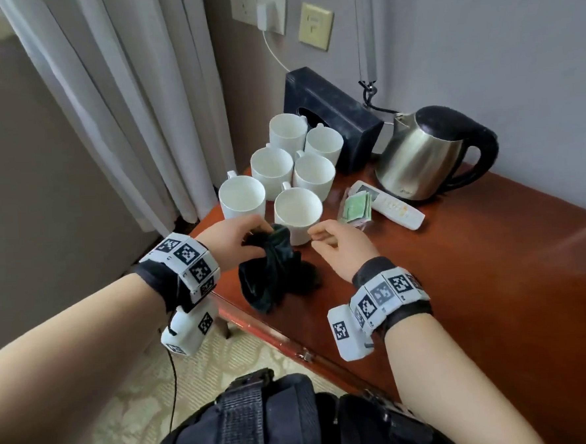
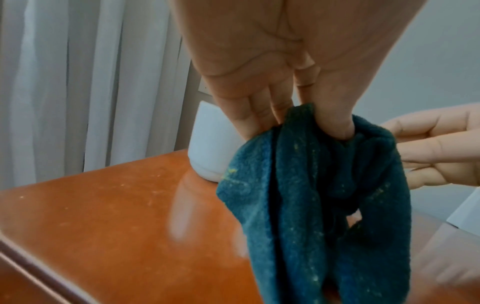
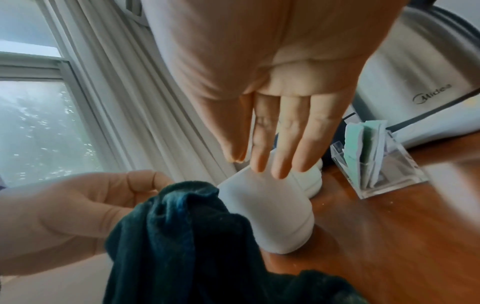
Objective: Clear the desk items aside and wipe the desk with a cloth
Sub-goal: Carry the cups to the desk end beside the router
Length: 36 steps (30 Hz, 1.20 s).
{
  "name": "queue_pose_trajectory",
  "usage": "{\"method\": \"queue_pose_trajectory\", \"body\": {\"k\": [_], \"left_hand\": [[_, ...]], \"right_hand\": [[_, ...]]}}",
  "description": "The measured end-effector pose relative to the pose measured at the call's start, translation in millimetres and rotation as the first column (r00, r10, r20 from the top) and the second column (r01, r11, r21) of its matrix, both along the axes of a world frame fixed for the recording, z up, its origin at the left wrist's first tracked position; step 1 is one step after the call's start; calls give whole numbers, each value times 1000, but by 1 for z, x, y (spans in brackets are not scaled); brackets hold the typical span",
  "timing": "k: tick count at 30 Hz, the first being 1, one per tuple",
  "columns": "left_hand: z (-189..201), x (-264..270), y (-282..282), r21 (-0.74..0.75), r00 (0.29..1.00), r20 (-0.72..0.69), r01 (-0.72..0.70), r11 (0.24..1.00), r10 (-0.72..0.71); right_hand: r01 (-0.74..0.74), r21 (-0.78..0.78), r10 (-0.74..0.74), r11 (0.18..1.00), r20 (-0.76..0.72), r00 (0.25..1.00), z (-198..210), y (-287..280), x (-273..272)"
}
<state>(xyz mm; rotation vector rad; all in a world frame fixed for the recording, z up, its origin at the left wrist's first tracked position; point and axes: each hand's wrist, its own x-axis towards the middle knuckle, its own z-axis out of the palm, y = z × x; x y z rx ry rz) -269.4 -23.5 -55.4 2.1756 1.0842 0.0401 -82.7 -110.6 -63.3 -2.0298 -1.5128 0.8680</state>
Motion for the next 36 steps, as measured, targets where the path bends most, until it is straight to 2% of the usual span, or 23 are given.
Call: {"method": "queue_pose_trajectory", "body": {"k": [6,10,13,16,20,23,25,30,36], "left_hand": [[-33,-20,34,-37,991,-87,102,994,-104],[-40,-30,46,-101,985,-39,164,981,-169],[-37,-38,55,-170,978,-36,196,966,-204],[-29,-47,63,-184,992,14,128,975,-127],[-19,-51,71,-18,988,112,-101,995,102],[-16,-41,78,39,984,132,-124,992,118],[-16,-31,83,60,992,93,-87,994,81],[-16,-8,90,103,994,-106,23,994,-12],[-18,11,93,147,968,-247,69,987,-30]], "right_hand": [[192,51,-197,980,117,973,-13,21,-17],[217,38,-220,976,196,956,-15,30,-26],[226,52,-232,973,179,956,-15,36,-30],[223,37,-226,974,118,967,-16,41,-35],[243,35,-245,969,81,966,-15,45,-39],[261,18,-262,965,84,961,-13,49,-40],[256,-5,-254,967,109,961,-13,54,-40],[257,-75,-246,964,132,960,-13,66,-37],[276,-86,-263,957,138,955,-16,69,-37]]}}
